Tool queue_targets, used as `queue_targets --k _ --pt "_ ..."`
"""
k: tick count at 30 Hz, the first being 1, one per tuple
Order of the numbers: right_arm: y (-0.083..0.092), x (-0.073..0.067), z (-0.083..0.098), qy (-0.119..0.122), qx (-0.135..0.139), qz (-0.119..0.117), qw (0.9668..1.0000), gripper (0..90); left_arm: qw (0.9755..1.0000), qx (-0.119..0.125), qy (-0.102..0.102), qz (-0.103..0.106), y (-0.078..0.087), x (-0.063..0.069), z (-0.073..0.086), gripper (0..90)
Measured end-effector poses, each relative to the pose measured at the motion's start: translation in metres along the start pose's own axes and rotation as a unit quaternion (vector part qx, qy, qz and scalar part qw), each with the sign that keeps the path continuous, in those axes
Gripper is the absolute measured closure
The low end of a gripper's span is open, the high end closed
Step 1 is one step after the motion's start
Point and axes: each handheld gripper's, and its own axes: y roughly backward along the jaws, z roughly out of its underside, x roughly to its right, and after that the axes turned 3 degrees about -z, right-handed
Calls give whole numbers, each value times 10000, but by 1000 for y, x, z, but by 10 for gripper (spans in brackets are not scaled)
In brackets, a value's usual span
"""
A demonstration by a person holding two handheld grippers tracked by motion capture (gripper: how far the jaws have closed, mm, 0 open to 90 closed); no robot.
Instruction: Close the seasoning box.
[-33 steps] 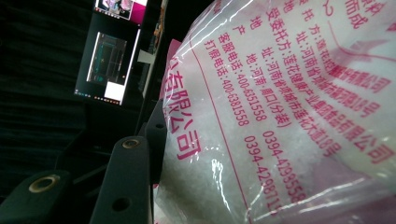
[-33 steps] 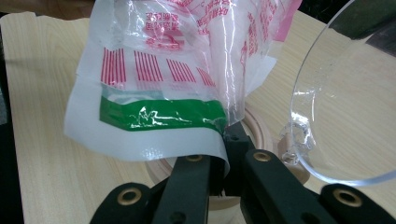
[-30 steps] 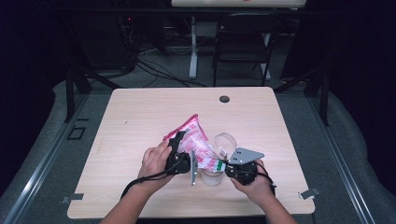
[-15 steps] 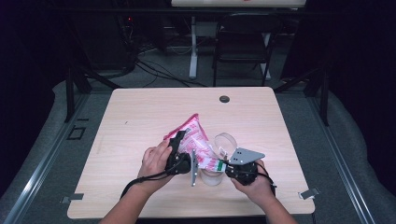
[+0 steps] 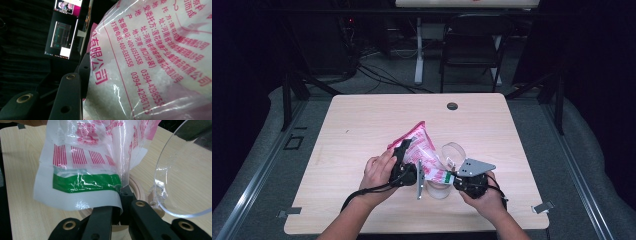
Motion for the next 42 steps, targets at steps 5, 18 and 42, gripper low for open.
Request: queue_targets --k 5,18,42 --pt "0 0 0 4 5 2 10000 900 10000 -2 -28 -7 0 -1 0 576" --pt "0 0 0 21 50 16 10000 900 9999 21 -88 -76 1 -2 -1 577" --pt "2 -1 0 37 43 58 10000 900 9997 66 -196 -165 3 -3 -4 580"
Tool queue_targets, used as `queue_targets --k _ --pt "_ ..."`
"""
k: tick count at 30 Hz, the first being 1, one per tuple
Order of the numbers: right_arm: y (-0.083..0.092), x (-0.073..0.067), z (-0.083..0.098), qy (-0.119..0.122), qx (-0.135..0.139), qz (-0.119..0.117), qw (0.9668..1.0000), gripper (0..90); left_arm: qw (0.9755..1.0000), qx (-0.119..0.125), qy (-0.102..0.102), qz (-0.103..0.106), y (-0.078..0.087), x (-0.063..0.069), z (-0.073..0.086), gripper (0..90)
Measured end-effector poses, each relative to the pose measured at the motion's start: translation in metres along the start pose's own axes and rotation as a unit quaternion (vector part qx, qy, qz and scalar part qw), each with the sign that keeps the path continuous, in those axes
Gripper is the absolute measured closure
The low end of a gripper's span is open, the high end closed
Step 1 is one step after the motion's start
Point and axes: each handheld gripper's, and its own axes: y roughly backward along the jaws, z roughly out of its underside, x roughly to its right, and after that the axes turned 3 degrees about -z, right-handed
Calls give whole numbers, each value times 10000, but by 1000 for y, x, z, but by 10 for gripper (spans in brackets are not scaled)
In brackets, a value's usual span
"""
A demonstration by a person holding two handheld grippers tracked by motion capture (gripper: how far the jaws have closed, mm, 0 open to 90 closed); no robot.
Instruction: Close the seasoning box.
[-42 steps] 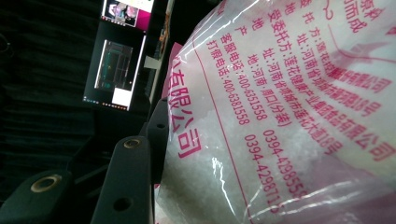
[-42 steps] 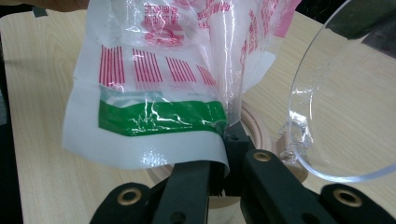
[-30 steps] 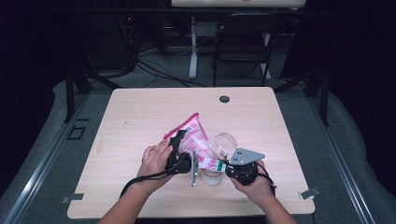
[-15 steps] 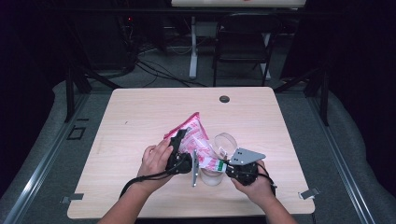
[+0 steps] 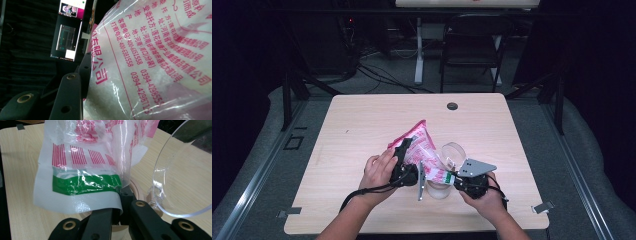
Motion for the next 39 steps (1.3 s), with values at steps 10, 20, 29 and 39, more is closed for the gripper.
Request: queue_targets --k 10,20,29,39 --pt "-1 0 1 -5 -11 8 10000 900 10000 -4 -38 -7 1 0 -1 581" --pt "0 1 1 -15 -3 31 10000 900 9999 21 -113 -76 2 -2 -4 582" --pt "0 2 1 -45 9 59 10000 900 9999 29 -107 -74 3 -3 -5 585" --pt "0 3 1 -75 -1 79 9999 899 9998 66 -140 -111 3 -3 -7 587"
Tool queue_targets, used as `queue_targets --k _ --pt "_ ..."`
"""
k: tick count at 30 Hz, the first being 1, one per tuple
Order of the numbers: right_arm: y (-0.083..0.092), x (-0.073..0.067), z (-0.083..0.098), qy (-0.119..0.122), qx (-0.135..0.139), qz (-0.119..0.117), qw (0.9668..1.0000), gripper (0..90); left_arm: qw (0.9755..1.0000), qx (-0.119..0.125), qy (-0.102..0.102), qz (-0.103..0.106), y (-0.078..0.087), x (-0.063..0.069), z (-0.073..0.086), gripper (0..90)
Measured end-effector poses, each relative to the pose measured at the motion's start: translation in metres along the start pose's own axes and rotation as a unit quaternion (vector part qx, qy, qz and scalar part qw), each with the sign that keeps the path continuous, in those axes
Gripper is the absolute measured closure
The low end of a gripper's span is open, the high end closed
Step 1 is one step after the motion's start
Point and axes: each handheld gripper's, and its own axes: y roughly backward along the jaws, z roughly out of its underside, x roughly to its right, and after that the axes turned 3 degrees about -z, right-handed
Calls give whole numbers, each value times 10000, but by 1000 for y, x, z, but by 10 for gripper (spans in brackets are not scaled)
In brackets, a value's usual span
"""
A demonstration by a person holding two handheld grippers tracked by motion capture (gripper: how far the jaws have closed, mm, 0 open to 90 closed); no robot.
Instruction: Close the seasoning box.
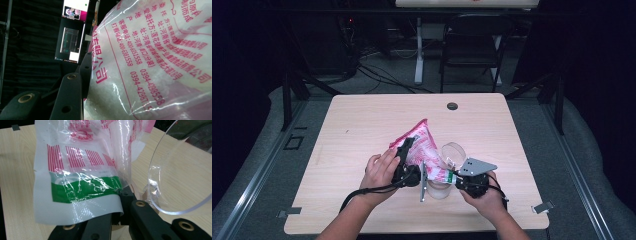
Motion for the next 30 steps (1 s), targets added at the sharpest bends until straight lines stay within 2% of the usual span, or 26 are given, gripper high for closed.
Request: queue_targets --k 16,30 --pt "1 0 0 -79 27 -9 10000 896 9999 5 -114 -57 0 -1 -2 590" --pt "6 -1 -2 -151 138 -103 9997 886 9999 -34 -140 1 -1 0 1 595"
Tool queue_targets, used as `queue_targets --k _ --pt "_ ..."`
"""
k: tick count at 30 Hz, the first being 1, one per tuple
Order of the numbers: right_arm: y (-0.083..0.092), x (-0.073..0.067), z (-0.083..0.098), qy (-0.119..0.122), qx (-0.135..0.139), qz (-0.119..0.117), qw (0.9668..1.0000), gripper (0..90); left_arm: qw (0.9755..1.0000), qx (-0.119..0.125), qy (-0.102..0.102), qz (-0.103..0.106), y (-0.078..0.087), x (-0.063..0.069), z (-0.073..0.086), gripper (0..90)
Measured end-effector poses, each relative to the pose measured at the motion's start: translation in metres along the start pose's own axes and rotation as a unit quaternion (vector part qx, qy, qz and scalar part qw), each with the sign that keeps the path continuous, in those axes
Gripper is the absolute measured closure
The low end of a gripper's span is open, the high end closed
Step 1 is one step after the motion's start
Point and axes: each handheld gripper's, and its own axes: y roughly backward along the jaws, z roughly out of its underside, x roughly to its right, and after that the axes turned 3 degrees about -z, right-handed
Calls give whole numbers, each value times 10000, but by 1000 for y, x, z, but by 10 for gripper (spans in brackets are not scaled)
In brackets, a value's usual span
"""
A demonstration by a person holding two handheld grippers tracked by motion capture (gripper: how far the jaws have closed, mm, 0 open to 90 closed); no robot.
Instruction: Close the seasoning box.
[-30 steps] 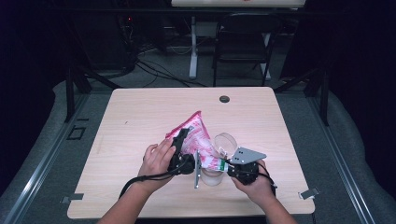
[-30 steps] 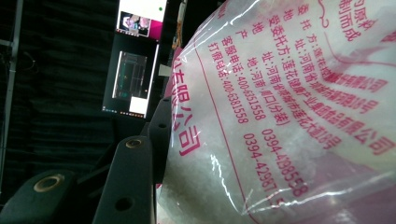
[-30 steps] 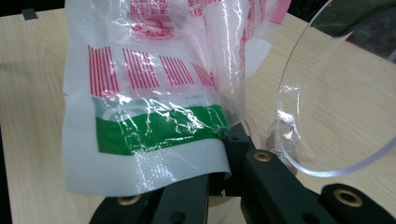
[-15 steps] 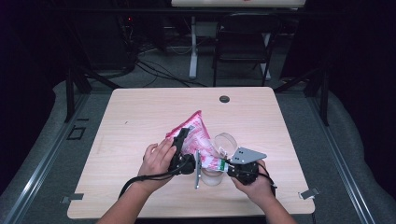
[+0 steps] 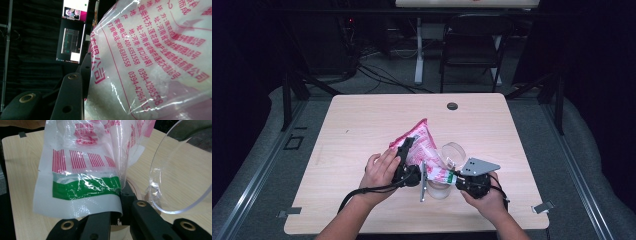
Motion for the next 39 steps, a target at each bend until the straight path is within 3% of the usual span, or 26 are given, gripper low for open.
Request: queue_targets --k 15,39 --pt "2 -2 -2 18 34 -18 10000 890 10000 -10 43 -10 -2 2 2 602" --pt "4 -3 -4 -37 133 -150 9998 894 9998 -71 -162 -49 -4 4 0 625"
